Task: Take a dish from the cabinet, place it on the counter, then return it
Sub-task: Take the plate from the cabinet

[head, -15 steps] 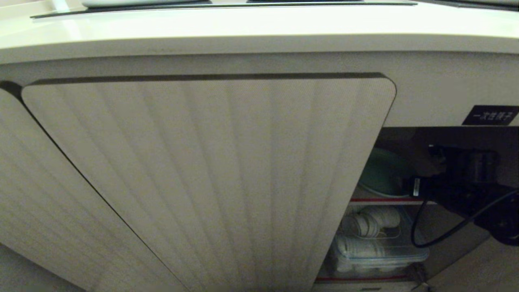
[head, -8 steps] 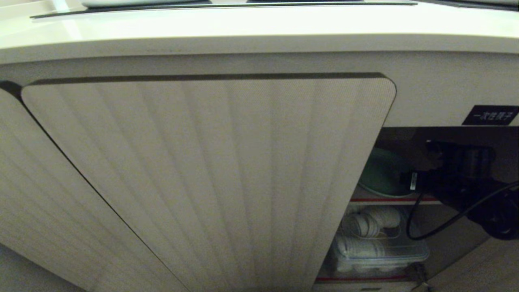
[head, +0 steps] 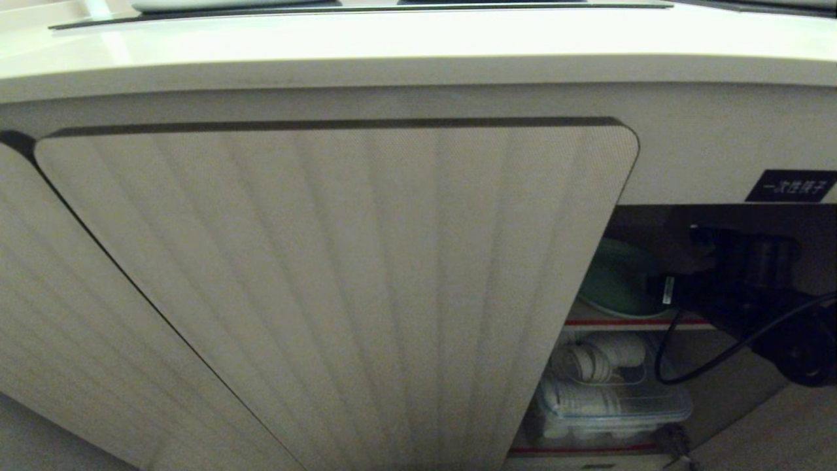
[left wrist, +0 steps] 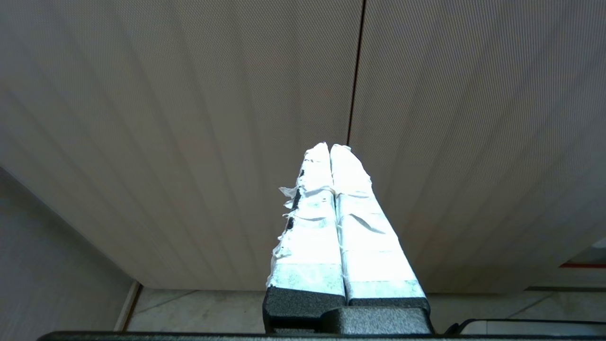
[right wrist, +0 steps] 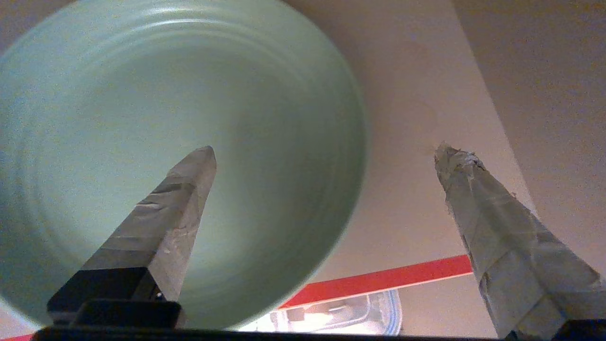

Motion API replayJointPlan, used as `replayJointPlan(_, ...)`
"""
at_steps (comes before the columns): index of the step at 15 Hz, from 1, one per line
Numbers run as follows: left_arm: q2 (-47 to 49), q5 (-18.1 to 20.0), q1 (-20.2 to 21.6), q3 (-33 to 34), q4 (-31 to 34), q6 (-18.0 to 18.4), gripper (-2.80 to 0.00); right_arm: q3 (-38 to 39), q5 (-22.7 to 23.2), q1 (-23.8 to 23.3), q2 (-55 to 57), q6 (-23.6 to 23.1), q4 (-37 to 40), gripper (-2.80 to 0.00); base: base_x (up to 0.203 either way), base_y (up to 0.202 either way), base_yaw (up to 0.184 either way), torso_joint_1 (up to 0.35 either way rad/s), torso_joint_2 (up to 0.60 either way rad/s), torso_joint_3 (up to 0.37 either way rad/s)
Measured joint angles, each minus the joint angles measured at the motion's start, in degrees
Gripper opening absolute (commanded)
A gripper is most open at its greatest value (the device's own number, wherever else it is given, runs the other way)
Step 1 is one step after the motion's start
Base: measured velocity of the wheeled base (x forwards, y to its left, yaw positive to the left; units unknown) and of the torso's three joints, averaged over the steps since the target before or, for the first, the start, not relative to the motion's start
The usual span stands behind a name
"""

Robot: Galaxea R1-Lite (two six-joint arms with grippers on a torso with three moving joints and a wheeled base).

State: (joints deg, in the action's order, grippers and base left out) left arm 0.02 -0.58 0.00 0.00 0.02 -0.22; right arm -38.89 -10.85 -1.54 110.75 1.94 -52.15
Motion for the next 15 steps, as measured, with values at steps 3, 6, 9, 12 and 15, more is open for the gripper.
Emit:
replayJointPlan(3, 0.0, 0.0, 0.0, 0.0, 0.0, 0.0, -2.8, 0.0, 0.0, -0.1, 0.0, 0.0, -0.1, 0.0, 0.0, 0.0, 0.0, 0.0, 0.0, 0.0)
replayJointPlan(6, 0.0, 0.0, 0.0, 0.0, 0.0, 0.0, -2.8, -0.1, 0.0, -0.2, 0.4, 0.2, -0.2, 0.0, 0.0, 0.0, 0.0, 0.0, 0.0, 0.0)
replayJointPlan(9, 0.0, 0.0, 0.0, 0.0, 0.0, 0.0, -2.8, -0.9, 0.0, -0.2, 1.5, 0.3, -1.8, 0.0, 0.0, 0.0, 0.0, 0.0, 0.0, 0.0)
replayJointPlan(12, 0.0, 0.0, 0.0, 0.0, 0.0, 0.0, -2.8, -1.7, 0.0, -0.2, 2.6, 0.3, -2.1, 0.0, 0.0, 0.0, 0.0, 0.0, 0.0, 0.0)
replayJointPlan(15, 0.0, 0.0, 0.0, 0.0, 0.0, 0.0, -2.8, -1.9, 0.0, -0.2, 3.2, 0.3, -2.1, 0.0, 0.0, 0.0, 0.0, 0.0, 0.0, 0.0)
